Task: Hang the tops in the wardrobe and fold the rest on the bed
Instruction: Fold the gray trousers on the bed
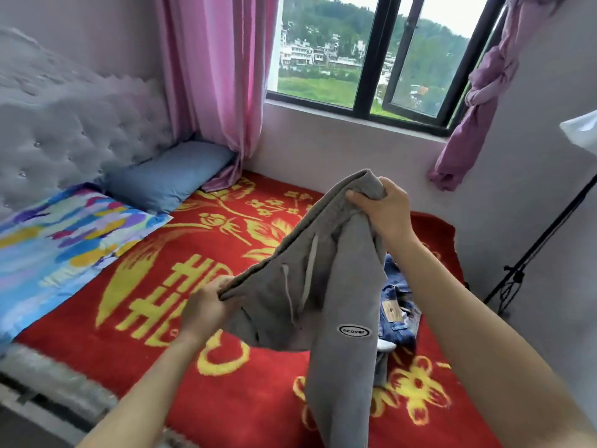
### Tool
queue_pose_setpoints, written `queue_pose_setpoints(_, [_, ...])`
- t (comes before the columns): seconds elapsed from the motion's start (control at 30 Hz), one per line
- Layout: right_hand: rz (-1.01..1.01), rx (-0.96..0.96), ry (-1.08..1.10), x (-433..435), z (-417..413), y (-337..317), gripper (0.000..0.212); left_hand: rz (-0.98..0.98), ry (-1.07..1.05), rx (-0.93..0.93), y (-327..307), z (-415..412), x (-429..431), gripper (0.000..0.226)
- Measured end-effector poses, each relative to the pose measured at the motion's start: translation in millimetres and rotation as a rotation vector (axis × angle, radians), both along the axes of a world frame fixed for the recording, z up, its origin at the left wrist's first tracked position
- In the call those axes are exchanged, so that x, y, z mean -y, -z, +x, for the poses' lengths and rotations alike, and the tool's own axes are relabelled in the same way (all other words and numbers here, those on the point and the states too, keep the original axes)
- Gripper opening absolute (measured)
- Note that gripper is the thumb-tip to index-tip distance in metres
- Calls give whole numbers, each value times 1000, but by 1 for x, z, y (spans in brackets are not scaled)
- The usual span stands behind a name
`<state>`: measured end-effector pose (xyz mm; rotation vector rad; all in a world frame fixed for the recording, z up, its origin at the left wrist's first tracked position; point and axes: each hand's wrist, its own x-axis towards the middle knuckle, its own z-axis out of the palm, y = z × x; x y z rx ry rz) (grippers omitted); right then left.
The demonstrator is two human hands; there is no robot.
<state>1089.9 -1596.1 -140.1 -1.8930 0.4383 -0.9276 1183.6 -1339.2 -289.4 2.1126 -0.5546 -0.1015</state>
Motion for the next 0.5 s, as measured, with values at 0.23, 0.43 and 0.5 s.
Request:
queue_pose_setpoints(0.23, [-234,-23,82,21,32,20,35,-19,47,278,-120,17,-78,25])
queue_pose_setpoints(0.43, [-578,-117,87,-13,97,45,51,108,174,94,-117,37,-121,24])
queue_pose_setpoints(0.5, [-665,-270,25,-26,119,80,46,178,179,22,-83,57,-134,34])
